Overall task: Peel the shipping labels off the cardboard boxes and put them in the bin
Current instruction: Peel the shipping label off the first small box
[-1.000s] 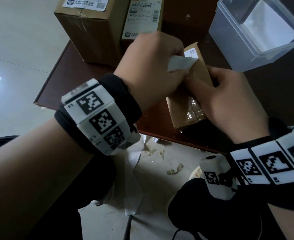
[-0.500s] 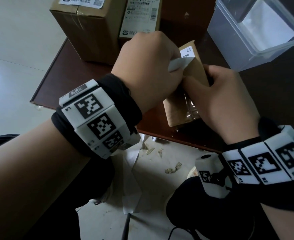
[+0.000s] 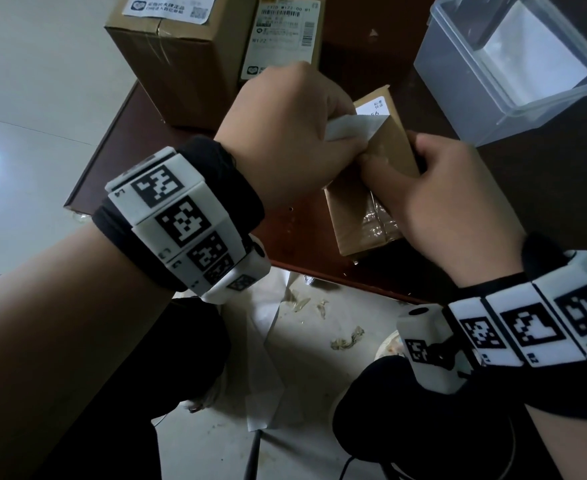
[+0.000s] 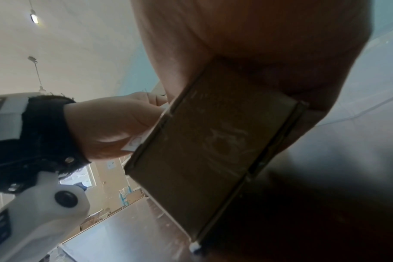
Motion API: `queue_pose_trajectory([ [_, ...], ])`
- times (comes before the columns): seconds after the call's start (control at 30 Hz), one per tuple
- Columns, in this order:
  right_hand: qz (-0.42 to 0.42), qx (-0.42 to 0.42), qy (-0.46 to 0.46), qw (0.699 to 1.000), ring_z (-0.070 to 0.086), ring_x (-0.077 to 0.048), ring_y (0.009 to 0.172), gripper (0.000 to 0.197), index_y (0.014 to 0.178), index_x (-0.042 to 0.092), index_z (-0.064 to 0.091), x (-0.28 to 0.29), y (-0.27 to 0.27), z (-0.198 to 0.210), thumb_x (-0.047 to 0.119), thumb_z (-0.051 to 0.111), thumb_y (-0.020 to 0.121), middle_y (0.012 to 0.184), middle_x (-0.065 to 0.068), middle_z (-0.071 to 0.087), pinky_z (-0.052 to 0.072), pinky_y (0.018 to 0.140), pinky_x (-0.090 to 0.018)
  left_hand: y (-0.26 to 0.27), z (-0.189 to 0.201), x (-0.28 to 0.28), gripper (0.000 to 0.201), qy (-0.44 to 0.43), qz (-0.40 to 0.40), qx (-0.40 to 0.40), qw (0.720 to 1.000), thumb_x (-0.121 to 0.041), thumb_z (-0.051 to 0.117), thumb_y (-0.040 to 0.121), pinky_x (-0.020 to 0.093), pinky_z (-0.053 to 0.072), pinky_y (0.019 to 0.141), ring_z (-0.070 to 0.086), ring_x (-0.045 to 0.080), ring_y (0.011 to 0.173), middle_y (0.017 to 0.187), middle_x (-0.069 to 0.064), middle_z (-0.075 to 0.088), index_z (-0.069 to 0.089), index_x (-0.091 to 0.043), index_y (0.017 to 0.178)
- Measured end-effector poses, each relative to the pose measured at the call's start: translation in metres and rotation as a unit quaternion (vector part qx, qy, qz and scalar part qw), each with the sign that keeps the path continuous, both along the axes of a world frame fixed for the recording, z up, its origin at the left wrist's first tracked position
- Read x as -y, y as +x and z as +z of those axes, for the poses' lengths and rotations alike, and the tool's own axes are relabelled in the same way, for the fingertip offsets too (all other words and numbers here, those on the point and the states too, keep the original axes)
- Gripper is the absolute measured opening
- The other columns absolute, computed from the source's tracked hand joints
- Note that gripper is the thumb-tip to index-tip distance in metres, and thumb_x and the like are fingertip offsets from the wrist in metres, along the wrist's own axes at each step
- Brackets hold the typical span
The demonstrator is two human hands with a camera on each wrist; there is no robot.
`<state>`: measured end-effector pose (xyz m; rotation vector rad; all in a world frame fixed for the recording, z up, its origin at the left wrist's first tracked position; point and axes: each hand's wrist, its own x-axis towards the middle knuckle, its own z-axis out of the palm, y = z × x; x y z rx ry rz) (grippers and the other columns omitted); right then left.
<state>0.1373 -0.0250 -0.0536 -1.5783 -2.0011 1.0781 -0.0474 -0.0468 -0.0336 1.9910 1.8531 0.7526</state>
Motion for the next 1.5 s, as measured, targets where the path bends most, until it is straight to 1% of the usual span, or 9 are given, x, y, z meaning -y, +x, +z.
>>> queue_pose_trajectory([
  [0.17, 0.002, 0.005, 0.003, 1.0, 0.07, -0.02, 0.069, 0.041, 0.097, 0.014, 0.07, 0.001, -0.001, 0.0, 0.055, 0.066, 0.096, 0.08, -0.005, 0.073, 0.058, 0.065, -0.047, -0.003, -0.001, -0.002, 0.028, -0.005, 0.0, 0.001, 1.0, -0.045, 0.067, 0.089, 0.028, 0.047, 0.057, 0.065, 0.013, 0.066, 0.072, -0.001, 0.072, 0.081, -0.022, 0.086],
  [0.37, -0.003, 0.005, -0.01, 1.0, 0.068, -0.021, 0.066, 0.039, 0.092, 0.014, 0.068, 0.002, -0.002, 0.001, 0.053, 0.065, 0.096, 0.079, -0.006, 0.072, 0.05, 0.055, -0.035, -0.005, -0.002, -0.003, 0.027, -0.01, 0.003, 0.012, 1.0, -0.046, 0.066, 0.091, 0.024, 0.047, 0.056, 0.065, 0.01, 0.066, 0.074, -0.004, 0.073, 0.081, -0.024, 0.088],
  [0.73, -0.006, 0.015, -0.017, 1.0, 0.071, -0.022, 0.072, 0.038, 0.098, 0.016, 0.07, 0.002, -0.003, 0.003, 0.054, 0.064, 0.097, 0.085, -0.005, 0.075, 0.057, 0.064, -0.041, -0.009, -0.002, -0.003, 0.027, -0.015, -0.008, 0.031, 0.999, -0.045, 0.067, 0.091, 0.029, 0.05, 0.057, 0.065, 0.009, 0.065, 0.074, -0.005, 0.072, 0.081, -0.022, 0.087],
  [0.9, -0.007, 0.009, -0.018, 1.0, 0.068, -0.017, 0.069, 0.037, 0.095, 0.017, 0.069, 0.001, -0.002, 0.002, 0.053, 0.065, 0.096, 0.082, -0.004, 0.074, 0.05, 0.057, -0.032, -0.01, -0.004, -0.004, 0.027, -0.012, -0.012, 0.026, 1.0, -0.043, 0.067, 0.091, 0.029, 0.049, 0.055, 0.064, 0.01, 0.062, 0.07, -0.005, 0.07, 0.08, -0.021, 0.086],
  [1.03, -0.004, 0.007, -0.018, 1.0, 0.069, -0.019, 0.071, 0.04, 0.097, 0.015, 0.07, 0.0, -0.002, 0.001, 0.055, 0.065, 0.096, 0.083, -0.005, 0.075, 0.047, 0.052, -0.026, -0.01, -0.003, -0.004, 0.025, -0.007, -0.015, 0.02, 1.0, -0.042, 0.067, 0.092, 0.013, 0.038, 0.05, 0.061, 0.008, 0.059, 0.065, -0.01, 0.066, 0.08, -0.022, 0.085],
  [1.17, -0.001, 0.006, -0.018, 1.0, 0.068, -0.017, 0.076, 0.041, 0.101, 0.015, 0.07, -0.001, -0.002, 0.001, 0.055, 0.064, 0.097, 0.086, -0.005, 0.075, 0.043, 0.046, -0.017, -0.011, -0.004, -0.004, 0.025, -0.006, -0.021, 0.019, 1.0, -0.043, 0.067, 0.091, 0.019, 0.041, 0.051, 0.063, 0.01, 0.061, 0.068, -0.006, 0.069, 0.08, -0.022, 0.086],
  [1.23, 0.001, 0.005, -0.021, 1.0, 0.067, -0.016, 0.077, 0.04, 0.101, 0.016, 0.07, -0.001, -0.002, 0.001, 0.055, 0.064, 0.098, 0.085, -0.004, 0.074, 0.044, 0.047, -0.015, -0.01, -0.005, -0.004, 0.024, -0.007, -0.021, 0.021, 1.0, -0.043, 0.067, 0.091, 0.015, 0.038, 0.051, 0.062, 0.007, 0.061, 0.069, -0.009, 0.068, 0.08, -0.023, 0.088],
  [1.4, 0.003, 0.012, -0.024, 1.0, 0.07, -0.018, 0.076, 0.038, 0.103, 0.017, 0.07, -0.001, -0.002, 0.001, 0.054, 0.063, 0.098, 0.087, -0.003, 0.075, 0.055, 0.064, -0.034, -0.011, -0.005, -0.004, 0.027, -0.006, -0.021, 0.026, 0.999, -0.045, 0.065, 0.09, 0.012, 0.038, 0.053, 0.064, 0.007, 0.064, 0.07, -0.009, 0.069, 0.08, -0.022, 0.089],
  [1.5, 0.001, 0.012, -0.02, 1.0, 0.069, -0.017, 0.076, 0.039, 0.102, 0.017, 0.07, 0.0, -0.002, 0.001, 0.055, 0.063, 0.098, 0.086, -0.003, 0.075, 0.054, 0.062, -0.032, -0.011, -0.005, -0.005, 0.026, -0.008, -0.02, 0.027, 0.999, -0.044, 0.066, 0.09, 0.01, 0.038, 0.053, 0.064, 0.006, 0.065, 0.07, -0.011, 0.068, 0.08, -0.023, 0.09],
])
